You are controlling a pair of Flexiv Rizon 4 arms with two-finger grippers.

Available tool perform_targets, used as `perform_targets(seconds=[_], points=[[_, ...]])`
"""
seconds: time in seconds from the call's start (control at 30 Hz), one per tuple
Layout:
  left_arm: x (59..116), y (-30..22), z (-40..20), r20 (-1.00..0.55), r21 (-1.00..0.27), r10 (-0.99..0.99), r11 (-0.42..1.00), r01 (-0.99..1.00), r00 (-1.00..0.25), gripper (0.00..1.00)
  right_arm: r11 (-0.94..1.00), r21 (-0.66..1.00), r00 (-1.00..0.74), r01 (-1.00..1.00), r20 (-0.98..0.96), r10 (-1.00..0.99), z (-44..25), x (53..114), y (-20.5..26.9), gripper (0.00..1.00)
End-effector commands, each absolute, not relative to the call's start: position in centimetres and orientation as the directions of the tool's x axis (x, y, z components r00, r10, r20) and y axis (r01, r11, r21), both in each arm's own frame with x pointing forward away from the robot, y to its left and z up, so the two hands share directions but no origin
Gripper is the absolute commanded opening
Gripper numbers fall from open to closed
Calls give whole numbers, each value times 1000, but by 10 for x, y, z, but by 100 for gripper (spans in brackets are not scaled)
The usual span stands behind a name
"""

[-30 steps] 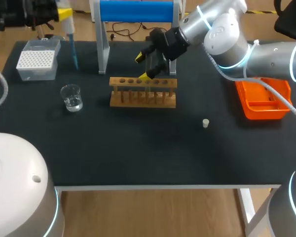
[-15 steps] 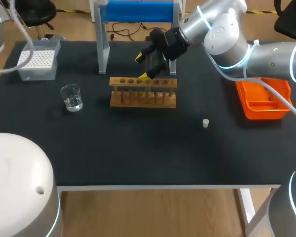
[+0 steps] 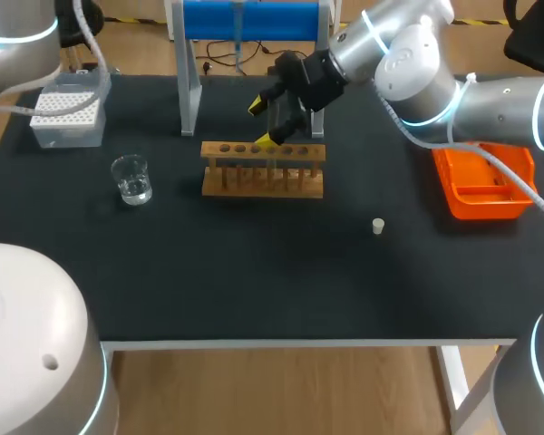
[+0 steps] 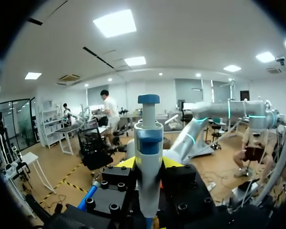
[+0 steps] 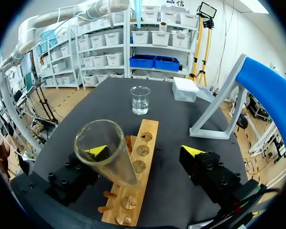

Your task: Invert the test tube, pick up the pipette, mount the tip to pipette, aspirate from beaker and dispense into the tube, eject the tip, return the pipette, and cap with the stopper.

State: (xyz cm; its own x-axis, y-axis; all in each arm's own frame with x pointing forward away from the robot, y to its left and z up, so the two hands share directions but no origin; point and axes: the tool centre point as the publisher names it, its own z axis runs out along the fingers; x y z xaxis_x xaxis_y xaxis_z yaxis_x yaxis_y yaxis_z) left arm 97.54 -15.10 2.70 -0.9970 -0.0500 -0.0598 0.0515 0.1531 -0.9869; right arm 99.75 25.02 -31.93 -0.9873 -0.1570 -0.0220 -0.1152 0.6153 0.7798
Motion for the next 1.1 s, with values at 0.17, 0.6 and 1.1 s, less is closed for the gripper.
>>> perform_targets(seconds=[0.17, 0.6, 1.1], points=[[982, -170, 26, -48, -987, -16, 154, 45, -999, 0, 617, 778, -987, -115, -19, -160, -319, 999, 250, 100], [981, -171, 26, -45, -987, -7, 156, 43, -999, 0, 617, 778, -987, -115, -19, -160, -319, 999, 250, 100], [981, -171, 26, -45, -987, -7, 156, 43, -999, 0, 617, 778, -987, -115, -19, -160, -319, 999, 250, 100]])
